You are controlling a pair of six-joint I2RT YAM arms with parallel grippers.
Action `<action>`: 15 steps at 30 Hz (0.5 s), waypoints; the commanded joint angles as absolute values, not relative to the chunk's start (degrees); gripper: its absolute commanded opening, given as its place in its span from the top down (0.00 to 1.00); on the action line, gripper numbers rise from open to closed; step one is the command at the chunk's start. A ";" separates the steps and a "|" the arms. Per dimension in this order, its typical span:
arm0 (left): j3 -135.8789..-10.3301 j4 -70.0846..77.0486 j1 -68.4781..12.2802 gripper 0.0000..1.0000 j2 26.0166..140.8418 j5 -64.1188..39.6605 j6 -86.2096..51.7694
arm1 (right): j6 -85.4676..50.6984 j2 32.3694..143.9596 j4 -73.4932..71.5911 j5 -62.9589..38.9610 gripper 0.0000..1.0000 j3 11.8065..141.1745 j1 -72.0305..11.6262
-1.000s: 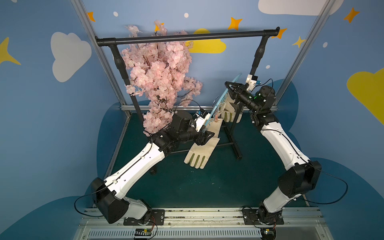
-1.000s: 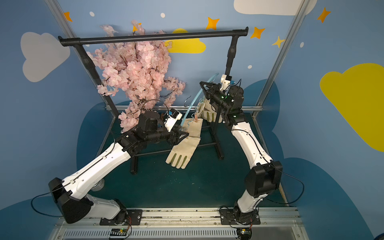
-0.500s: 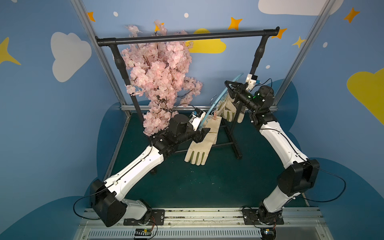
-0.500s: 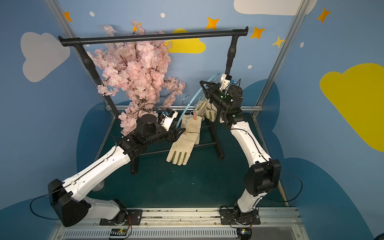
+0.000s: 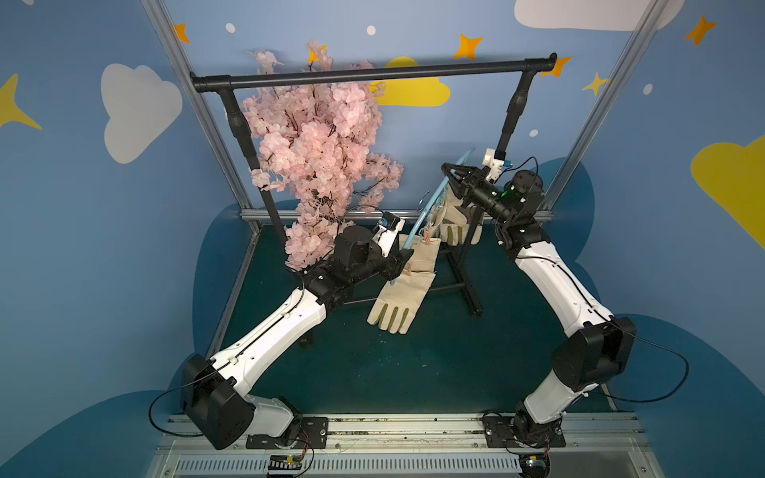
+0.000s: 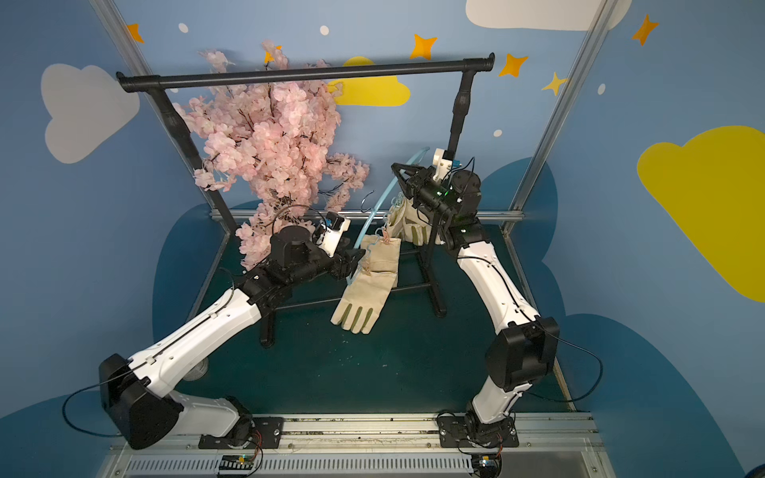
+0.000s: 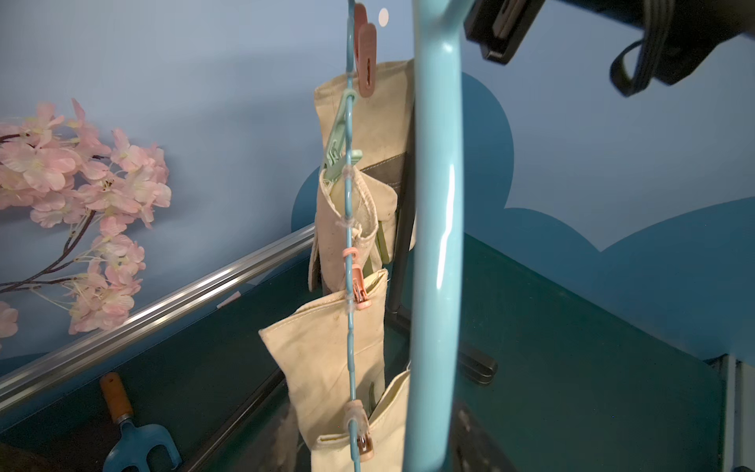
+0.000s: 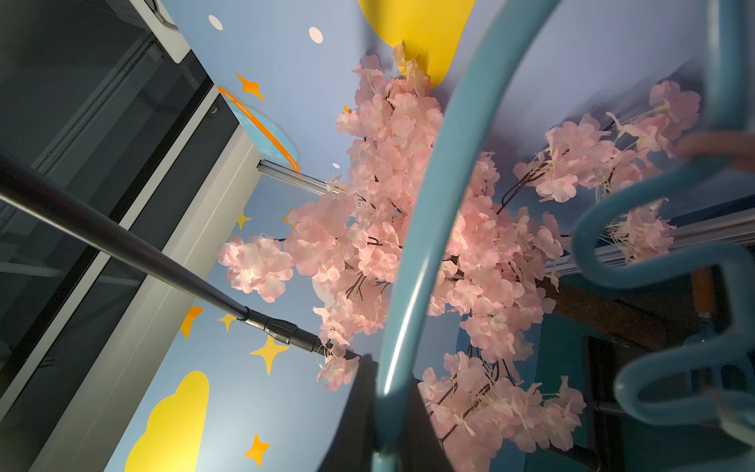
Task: Clip the gloves onto a hanger to dry
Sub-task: Adjust the hanger.
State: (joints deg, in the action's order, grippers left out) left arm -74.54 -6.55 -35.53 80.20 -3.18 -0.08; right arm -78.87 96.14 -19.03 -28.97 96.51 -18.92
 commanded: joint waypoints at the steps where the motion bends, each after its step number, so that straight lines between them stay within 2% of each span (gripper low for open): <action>1: -76.01 -5.03 -35.20 0.64 80.08 -3.69 0.27 | -79.46 94.53 -23.36 -29.46 1.00 98.53 -19.25; 6: -78.11 -7.25 -35.53 0.96 78.39 -3.93 0.01 | -79.80 94.62 -23.64 -29.87 1.00 97.93 -19.09; 8: -79.90 -9.62 -36.11 0.97 77.48 -4.00 -0.12 | -79.74 94.79 -23.62 -30.04 0.99 97.66 -18.92; 11: -84.24 -14.89 -37.27 0.97 76.90 -3.51 -0.78 | -79.00 95.17 -23.59 -31.28 0.71 98.07 -18.85; 15: -92.08 -22.90 -38.70 0.97 77.59 -0.01 -2.42 | -77.91 95.23 -24.07 -33.49 0.48 98.53 -18.89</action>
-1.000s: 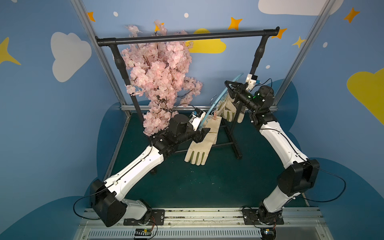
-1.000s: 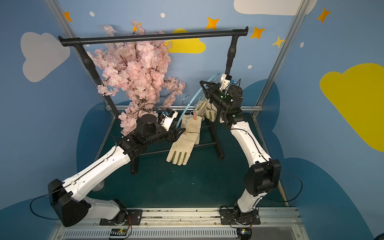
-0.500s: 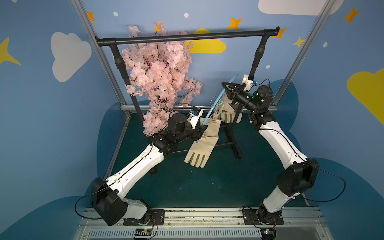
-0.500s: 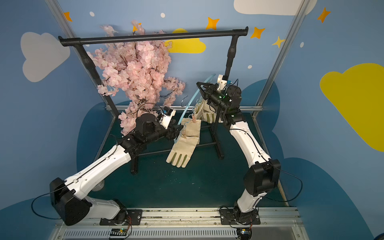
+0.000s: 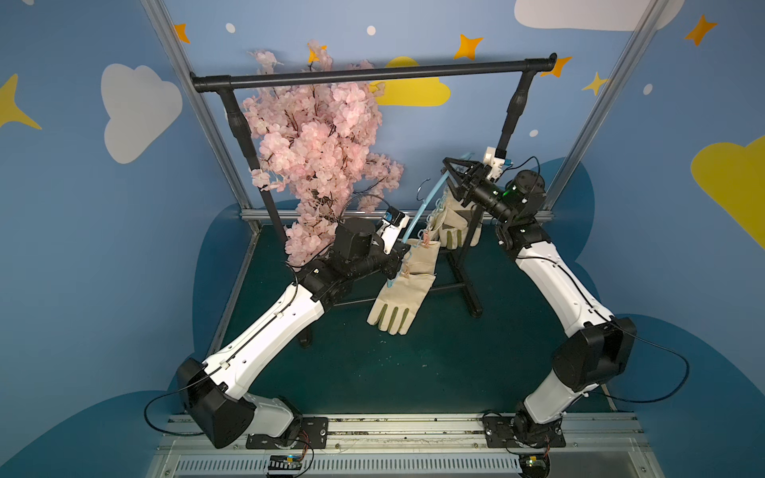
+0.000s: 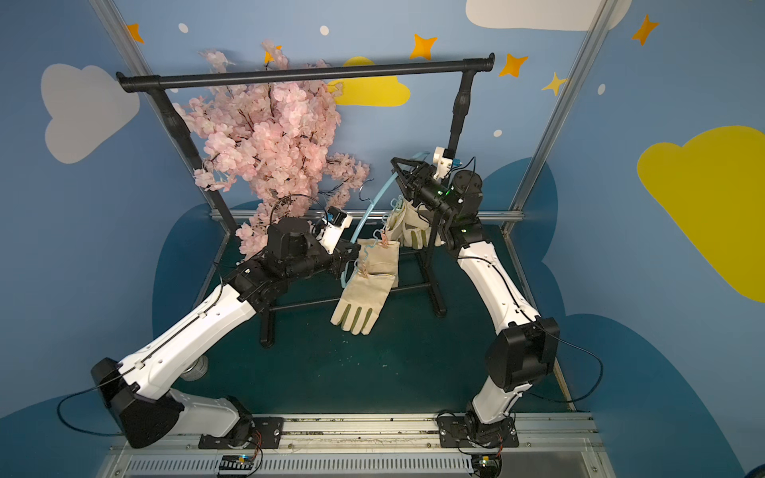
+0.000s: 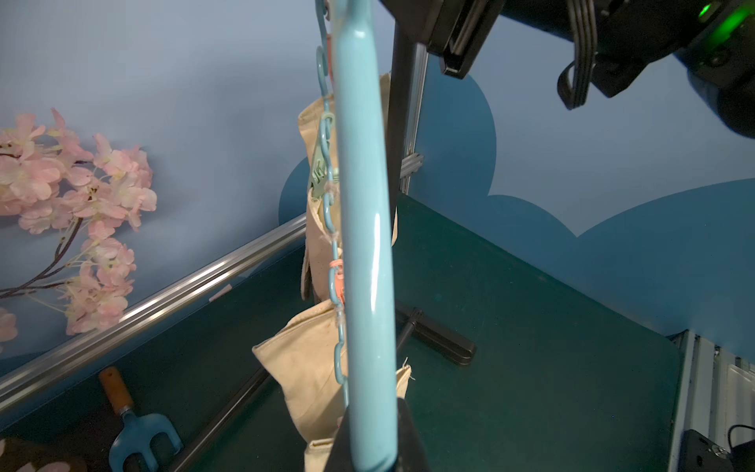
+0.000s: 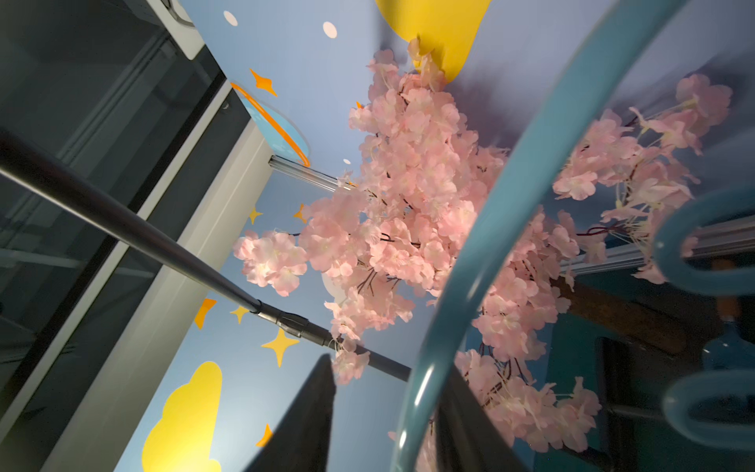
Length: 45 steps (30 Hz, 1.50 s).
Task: Clip the gloves onto a hanger to dry
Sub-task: Adjust the hanger, then place the hanger on the clothesline.
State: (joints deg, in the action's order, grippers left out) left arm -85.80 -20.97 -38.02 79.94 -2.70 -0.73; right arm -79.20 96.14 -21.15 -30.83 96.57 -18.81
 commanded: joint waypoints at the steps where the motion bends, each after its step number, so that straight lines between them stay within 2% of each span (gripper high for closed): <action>1: -93.79 -24.48 -38.87 0.97 77.93 1.27 -3.03 | -77.57 95.04 -24.24 -33.93 0.46 98.36 -18.90; 7: -107.08 -34.19 -39.30 0.97 81.00 5.07 -5.92 | -73.29 92.15 -23.74 -37.26 0.35 96.27 -19.16; 9: -114.90 -39.78 -39.70 0.97 83.95 6.27 -6.45 | -70.46 90.47 -22.44 -38.16 0.12 95.25 -19.24; 16: -143.00 -55.28 -40.93 0.97 95.77 13.57 -7.09 | -58.48 83.40 -17.21 -38.07 0.12 90.59 -20.74; 23: -147.83 -51.55 -42.40 0.97 97.98 21.94 -6.32 | -51.07 77.53 -15.62 -36.21 0.12 85.30 -21.18; 32: -149.30 -41.99 -43.34 0.97 101.30 29.83 -3.42 | -50.24 74.58 -15.70 -36.56 0.12 80.82 -21.18; 40: -150.54 -32.17 -42.90 0.97 104.84 32.41 0.56 | -48.69 73.31 -14.30 -37.66 0.12 79.58 -21.11; 45: -156.28 -31.56 -41.18 0.97 109.29 33.13 0.62 | -49.73 72.86 -14.87 -37.35 0.12 78.55 -21.10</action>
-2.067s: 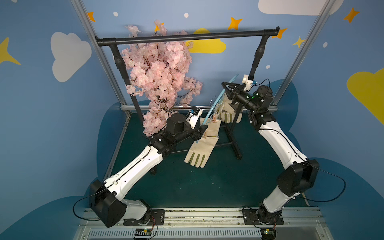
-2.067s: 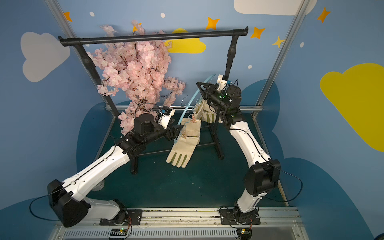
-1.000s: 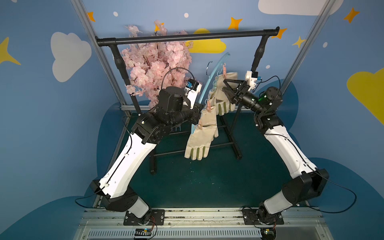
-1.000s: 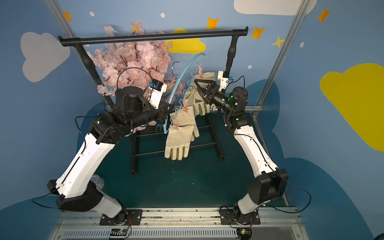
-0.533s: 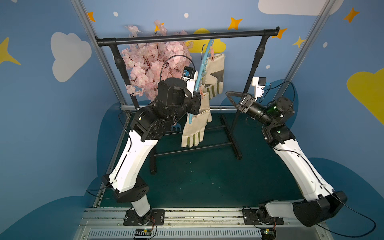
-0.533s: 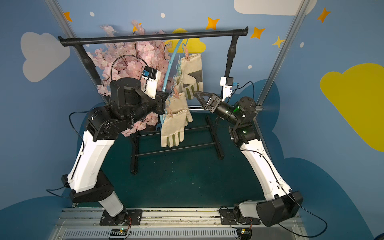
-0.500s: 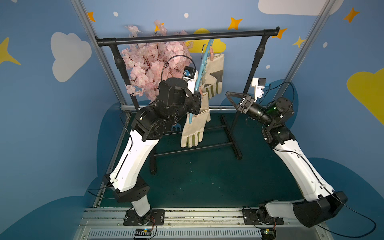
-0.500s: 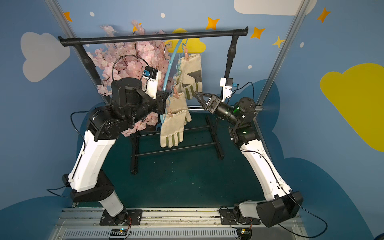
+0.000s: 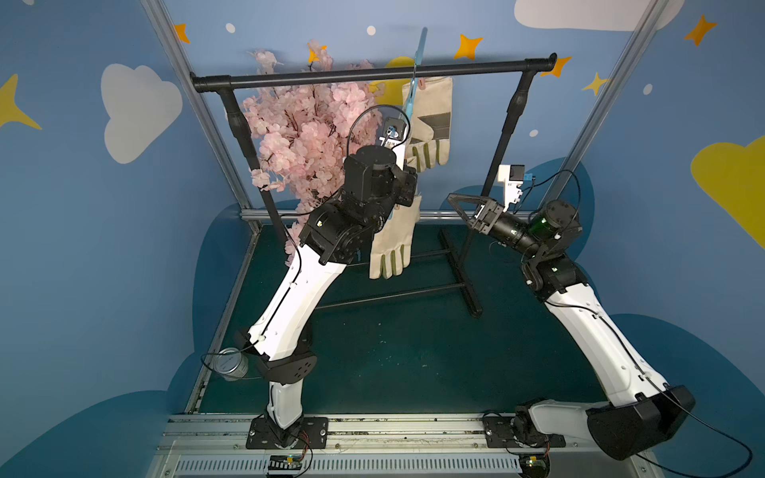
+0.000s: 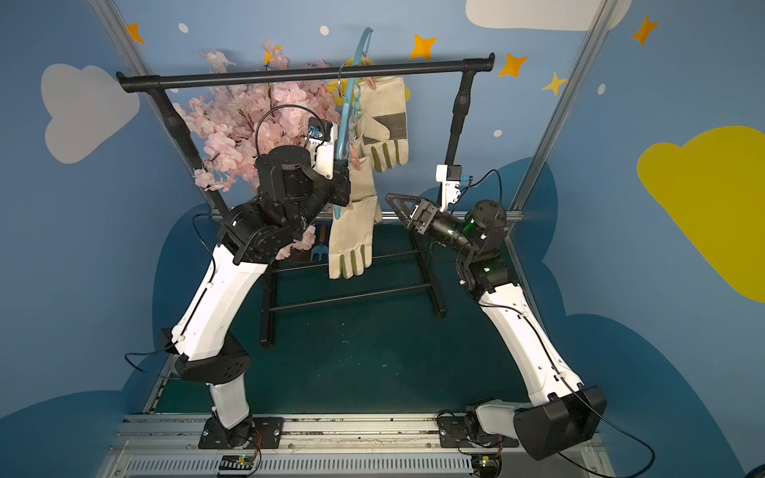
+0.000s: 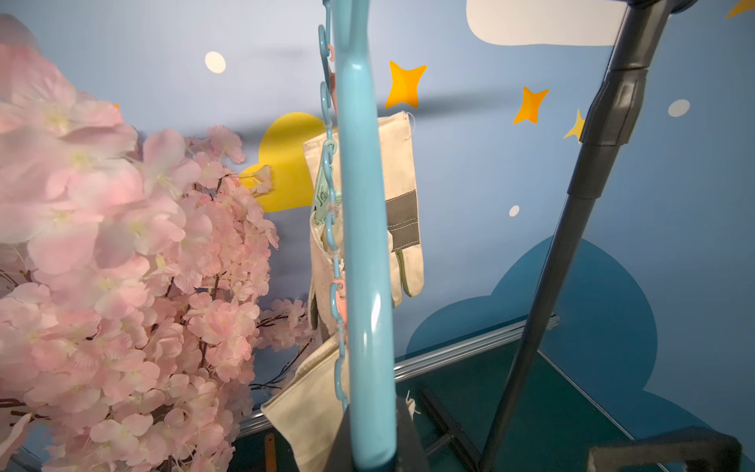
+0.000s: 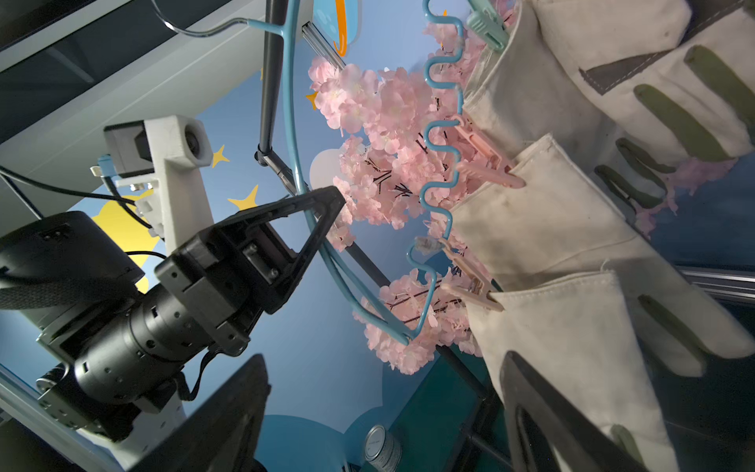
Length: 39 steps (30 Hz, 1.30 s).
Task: Clip the gloves onto a hanger to dry
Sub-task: Place the hanger on the clothesline.
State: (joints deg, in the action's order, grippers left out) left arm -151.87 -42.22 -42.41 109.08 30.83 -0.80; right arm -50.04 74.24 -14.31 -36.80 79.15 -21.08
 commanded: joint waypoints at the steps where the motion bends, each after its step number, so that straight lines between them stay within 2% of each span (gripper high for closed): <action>1: -156.95 -31.32 -40.78 0.97 109.86 33.66 0.39 | -49.98 72.86 -14.88 -37.31 0.12 78.41 -21.09; 10: -157.89 -32.45 -35.23 0.97 112.10 32.04 -5.54 | -50.68 72.07 -14.10 -37.13 0.12 77.55 -20.98; 22: -157.85 -40.10 -32.61 0.97 114.04 30.11 -11.10 | -51.15 72.67 -14.50 -37.22 0.12 77.25 -20.83; 24: -157.76 -40.89 -32.65 0.88 113.85 29.17 -11.44 | -51.33 73.08 -14.74 -37.35 0.12 77.34 -20.87; 27: -157.44 -41.40 -33.09 0.53 113.13 26.73 -11.56 | -51.42 73.54 -15.05 -37.43 0.12 77.40 -20.83; 34: -153.17 -41.38 -35.60 0.35 108.86 23.86 -10.13 | -50.49 73.87 -14.59 -37.29 0.12 77.69 -19.99; 39: -145.37 -41.22 -36.10 0.16 102.39 18.37 -10.37 | -48.16 73.29 -13.13 -36.54 0.12 77.68 -18.49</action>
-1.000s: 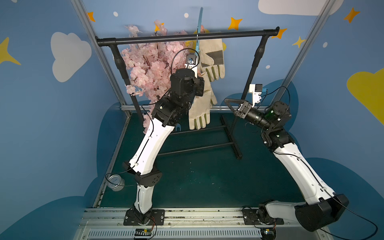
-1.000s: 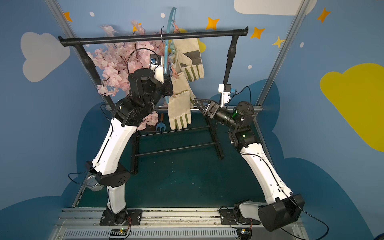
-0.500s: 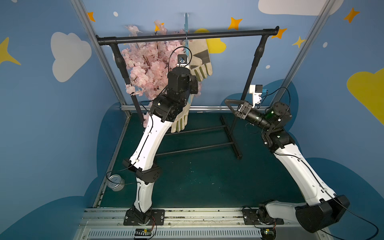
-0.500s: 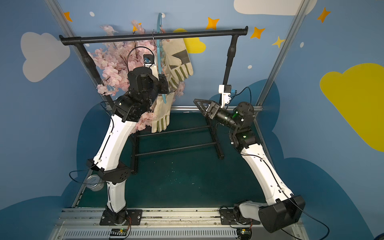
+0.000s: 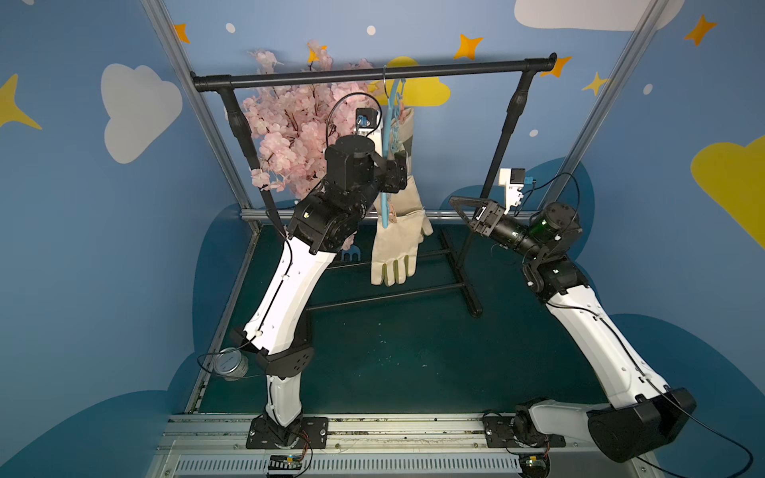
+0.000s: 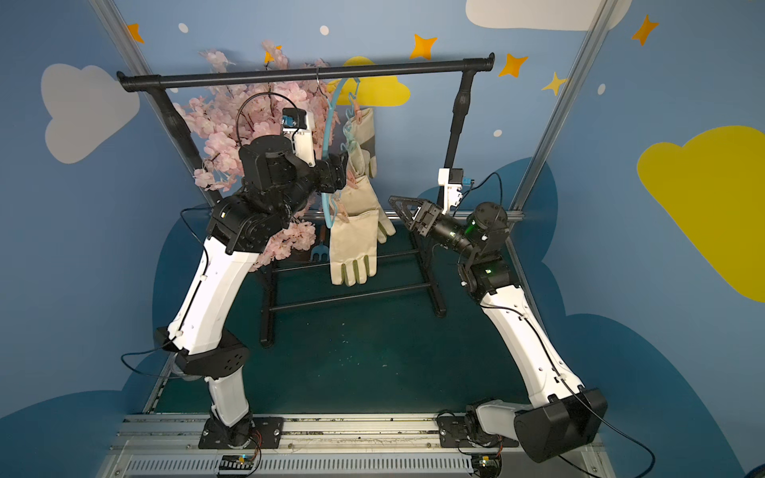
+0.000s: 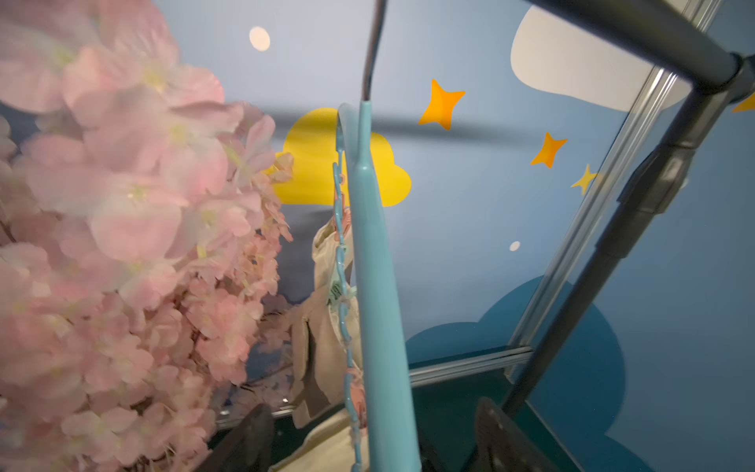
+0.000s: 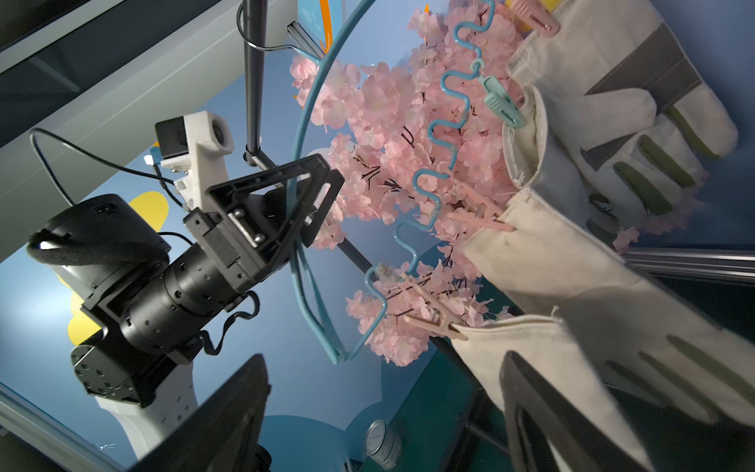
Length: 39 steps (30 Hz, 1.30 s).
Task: Clip the gloves onto a hanger to dry
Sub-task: Place the hanger on the clothesline, then reset both arms
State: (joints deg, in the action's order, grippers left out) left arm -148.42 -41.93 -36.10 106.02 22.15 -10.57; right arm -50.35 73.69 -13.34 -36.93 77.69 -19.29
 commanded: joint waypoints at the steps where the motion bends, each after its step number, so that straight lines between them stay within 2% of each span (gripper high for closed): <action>1: -142.55 -40.57 -36.20 0.13 100.33 17.31 -10.29 | -47.02 72.89 -12.60 -35.99 0.12 77.67 -18.13; 5: -130.85 -38.31 -36.21 0.05 91.50 15.68 -9.95 | -40.57 71.03 -8.13 -32.75 0.12 77.53 -16.64; 9: -117.22 -37.82 -36.06 0.00 79.98 16.30 -9.23 | -31.56 68.14 -2.06 -23.19 0.12 75.53 -15.73; 15: -98.18 -42.09 -33.83 0.00 63.19 24.84 -11.22 | -18.88 61.94 -0.02 -6.12 0.12 65.62 -15.64; 21: -74.86 -42.65 -30.52 0.00 46.99 36.75 -13.27 | -10.05 59.20 0.19 4.50 0.12 54.51 -15.66; 24: -64.01 -43.25 -26.97 0.00 40.87 39.39 -15.23 | -8.15 60.02 0.19 10.79 0.09 49.93 -15.64; 30: -48.52 -34.08 -13.36 0.00 44.47 33.02 -13.82 | -0.15 66.11 -7.26 20.03 0.08 40.93 -15.64; 31: -46.03 -30.02 -10.12 0.00 46.32 31.01 -13.76 | 3.02 68.00 -8.56 20.72 0.07 40.10 -15.65; 33: -40.27 -19.69 -5.56 0.00 49.78 28.76 -12.94 | 0.93 72.27 -11.01 25.33 0.07 39.52 -15.54; 37: -31.21 3.22 -1.58 0.00 58.42 28.30 -8.15 | 6.48 81.31 -18.82 28.02 0.03 39.17 -15.42; 39: -30.78 7.85 1.66 0.00 64.60 25.28 -11.04 | 5.71 84.42 -13.06 27.23 0.02 43.78 -14.61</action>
